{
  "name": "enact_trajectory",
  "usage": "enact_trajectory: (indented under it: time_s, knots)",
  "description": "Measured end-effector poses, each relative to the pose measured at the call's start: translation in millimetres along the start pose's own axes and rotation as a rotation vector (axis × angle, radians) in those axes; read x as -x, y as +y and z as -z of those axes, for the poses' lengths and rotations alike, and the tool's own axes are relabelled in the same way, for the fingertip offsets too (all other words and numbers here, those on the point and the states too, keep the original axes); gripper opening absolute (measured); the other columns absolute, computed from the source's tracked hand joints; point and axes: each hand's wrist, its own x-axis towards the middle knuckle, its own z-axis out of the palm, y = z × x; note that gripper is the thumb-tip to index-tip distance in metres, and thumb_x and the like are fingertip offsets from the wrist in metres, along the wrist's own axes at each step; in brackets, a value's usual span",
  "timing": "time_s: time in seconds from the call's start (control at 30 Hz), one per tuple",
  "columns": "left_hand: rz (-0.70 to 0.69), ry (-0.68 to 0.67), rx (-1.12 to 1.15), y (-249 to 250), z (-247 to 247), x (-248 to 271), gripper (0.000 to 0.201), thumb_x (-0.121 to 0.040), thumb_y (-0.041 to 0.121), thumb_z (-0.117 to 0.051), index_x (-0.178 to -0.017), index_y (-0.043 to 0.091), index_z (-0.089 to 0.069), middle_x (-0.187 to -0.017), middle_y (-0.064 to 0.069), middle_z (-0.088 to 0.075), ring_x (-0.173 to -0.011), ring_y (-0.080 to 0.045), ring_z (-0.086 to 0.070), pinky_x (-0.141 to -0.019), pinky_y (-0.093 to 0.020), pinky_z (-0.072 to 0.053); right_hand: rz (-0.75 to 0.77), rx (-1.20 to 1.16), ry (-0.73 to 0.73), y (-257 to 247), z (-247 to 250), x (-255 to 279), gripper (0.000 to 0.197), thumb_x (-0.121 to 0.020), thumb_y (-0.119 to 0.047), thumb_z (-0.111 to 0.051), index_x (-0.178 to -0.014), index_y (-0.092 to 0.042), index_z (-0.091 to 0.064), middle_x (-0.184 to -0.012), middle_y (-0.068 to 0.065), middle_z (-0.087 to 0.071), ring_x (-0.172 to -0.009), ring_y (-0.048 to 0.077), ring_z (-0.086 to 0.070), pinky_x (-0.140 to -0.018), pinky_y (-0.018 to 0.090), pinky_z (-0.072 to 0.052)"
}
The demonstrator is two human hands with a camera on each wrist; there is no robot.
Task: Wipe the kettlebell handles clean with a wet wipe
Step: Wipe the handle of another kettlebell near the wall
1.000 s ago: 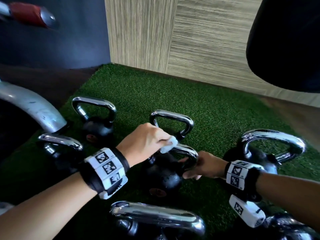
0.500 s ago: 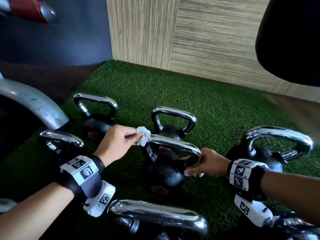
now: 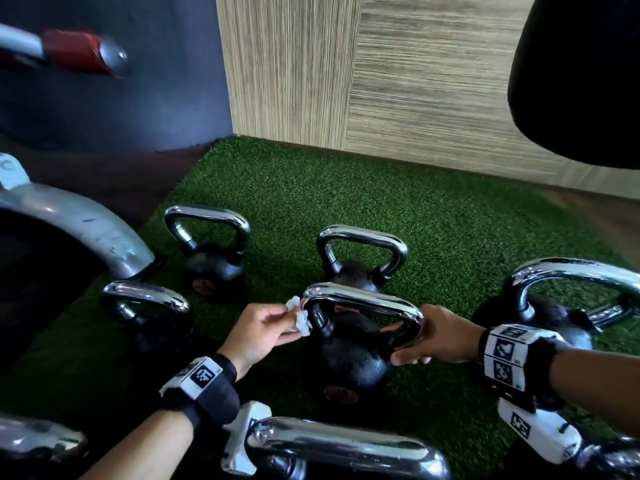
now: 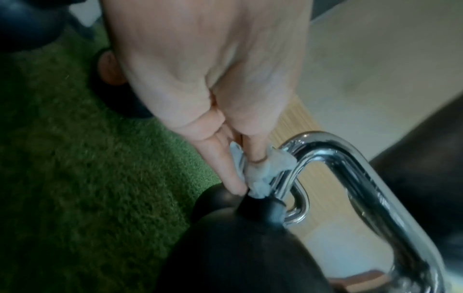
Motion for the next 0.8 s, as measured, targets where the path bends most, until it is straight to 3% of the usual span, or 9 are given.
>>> enact_trajectory:
  time_s: [0.07,0.13,0.23,0.37,0.47,0.6,0.67,0.73,0.8]
  knots:
    - [-0.032,-0.123,-0.147,1,12,-3,0.023,-0.093,0.015,-0.074,-0.100,-0.007,-0.075,-0.098,-0.007,-0.079,-0.101,-0.019,-0.073,-0.095,-0.031,-0.058,-0.001,0.016,-0.008,-2,1,-1,0.032,-0.075,-0.035,-0.089,-0.091,-0.009,-0.078,-0.078,0.006,-0.078,-0.064,0.016,-0.070,-0.062,0.028,-0.058]
    - [-0.112,-0.203,-0.362,2,20,-5,0.046,-0.081,0.044,-0.082,-0.095,0.001,-0.077,-0.098,0.002,-0.077,-0.097,-0.013,-0.072,-0.092,-0.032,-0.054,-0.020,0.041,-0.001,-2,2,-2,0.035,-0.072,-0.034,-0.091,-0.094,-0.010,-0.078,-0.079,0.005,-0.079,-0.065,0.018,-0.071,-0.063,0.028,-0.058]
    - [-0.264,-0.080,-0.650,1,14,-6,0.061,-0.073,0.067,-0.080,-0.075,0.006,-0.074,-0.066,0.012,-0.067,-0.062,-0.003,-0.053,-0.062,-0.030,-0.045,-0.058,0.124,0.014,-1,4,0,0.033,-0.064,-0.034,-0.093,-0.085,-0.014,-0.078,-0.076,-0.001,-0.079,-0.070,0.019,-0.075,-0.065,0.027,-0.057]
    - [-0.264,0.034,-0.756,22,0,-16,0.036,-0.069,0.057,-0.087,-0.072,0.023,-0.078,-0.056,0.010,-0.065,-0.053,0.000,-0.052,-0.056,-0.023,-0.042,-0.112,0.229,0.069,-6,5,5,0.026,-0.065,-0.021,-0.093,-0.061,-0.030,-0.069,-0.059,-0.028,-0.068,-0.058,-0.012,-0.063,-0.057,0.007,-0.042]
    - [-0.209,0.026,-0.817,31,-3,-23,0.033,-0.062,0.059,-0.090,-0.079,0.033,-0.081,-0.067,0.006,-0.074,-0.057,0.000,-0.056,-0.058,-0.023,-0.045,-0.104,0.314,0.045,-14,8,6,0.035,-0.065,-0.020,-0.093,-0.054,-0.033,-0.062,-0.053,-0.034,-0.061,-0.055,-0.016,-0.059,-0.055,0.005,-0.037]
    - [-0.204,0.148,-0.779,25,-12,-30,0.047,-0.060,0.063,-0.089,-0.073,0.019,-0.080,-0.063,0.009,-0.073,-0.058,-0.006,-0.066,-0.056,-0.026,-0.049,-0.077,0.389,0.008,-22,3,11,0.038,-0.068,-0.023,-0.090,-0.053,-0.032,-0.056,-0.048,-0.034,-0.056,-0.051,-0.014,-0.057,-0.053,0.005,-0.036]
    - [-0.224,0.196,-0.787,26,-22,-36,0.054,-0.062,0.064,-0.088,-0.062,0.013,-0.071,-0.050,0.004,-0.062,-0.046,-0.005,-0.047,-0.045,-0.021,-0.034,-0.053,0.401,-0.038,-27,-2,14,0.029,-0.071,-0.025,-0.088,-0.057,-0.030,-0.063,-0.049,-0.032,-0.058,-0.054,-0.014,-0.059,-0.055,0.003,-0.036]
    - [-0.240,0.206,-0.831,29,-31,-47,0.065,-0.064,0.063,-0.088,-0.051,0.011,-0.051,-0.043,0.005,-0.041,-0.043,-0.006,-0.032,-0.044,-0.026,-0.026,-0.038,0.409,-0.109,-37,-7,15,0.009,-0.075,-0.022,-0.084,-0.071,-0.022,-0.076,-0.055,-0.030,-0.063,-0.059,-0.015,-0.062,-0.058,0.001,-0.038]
    - [-0.277,0.168,-0.905,33,-40,-59,0.067,-0.066,0.061,-0.087,-0.050,0.013,-0.042,-0.044,0.006,-0.035,-0.043,-0.007,-0.028,-0.047,-0.028,-0.021,-0.015,0.386,-0.185,-44,-13,13,0.011,-0.080,-0.018,-0.080,-0.091,-0.019,-0.080,-0.073,-0.021,-0.074,-0.070,-0.011,-0.068,-0.064,0.001,-0.042]
